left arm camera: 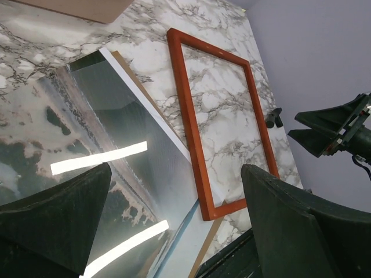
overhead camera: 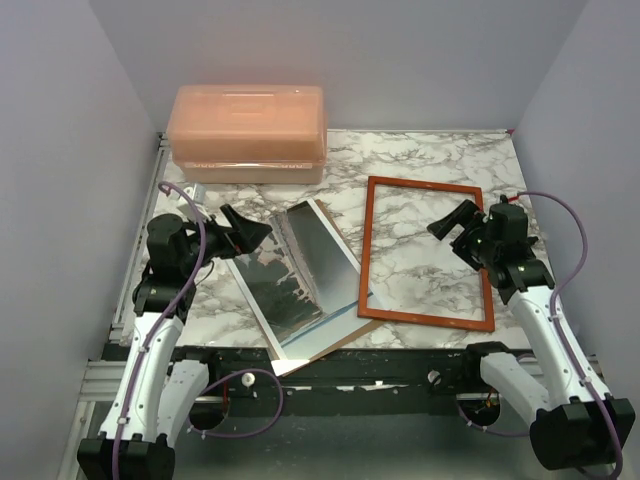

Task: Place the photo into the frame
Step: Adjust the photo frame at the center of the board.

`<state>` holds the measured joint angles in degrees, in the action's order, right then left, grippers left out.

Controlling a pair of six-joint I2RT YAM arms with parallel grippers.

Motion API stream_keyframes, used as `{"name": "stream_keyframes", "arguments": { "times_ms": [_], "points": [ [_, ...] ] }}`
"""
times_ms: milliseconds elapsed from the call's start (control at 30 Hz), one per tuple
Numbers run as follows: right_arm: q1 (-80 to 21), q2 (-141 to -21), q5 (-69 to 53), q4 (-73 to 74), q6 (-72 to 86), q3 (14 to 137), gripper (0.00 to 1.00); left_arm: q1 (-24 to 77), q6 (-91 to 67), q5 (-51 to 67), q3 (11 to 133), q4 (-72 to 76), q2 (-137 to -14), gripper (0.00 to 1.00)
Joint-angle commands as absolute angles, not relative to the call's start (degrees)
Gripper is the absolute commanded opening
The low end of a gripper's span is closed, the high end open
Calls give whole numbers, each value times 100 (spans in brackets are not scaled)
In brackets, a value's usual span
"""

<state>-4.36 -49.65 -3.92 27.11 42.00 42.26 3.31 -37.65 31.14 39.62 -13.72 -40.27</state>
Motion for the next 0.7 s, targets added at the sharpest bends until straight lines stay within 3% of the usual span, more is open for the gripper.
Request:
{"name": "stream_keyframes", "arguments": {
  "times_ms": [0, 400, 667],
  "points": [
    [-413, -5197, -786, 2699, 4097, 4368, 100, 295, -3701, 3128, 4028, -1166, -4363, 99],
    [-413, -5980, -874, 2597, 3515, 4222, 100, 580, -2454, 3152, 4930, -2133, -5930, 99],
    [-576, -6675, -1430, 2114, 3285, 4069, 100, 1627, -1285, 1242, 6844, -3747, -7179, 98]
  ]
}}
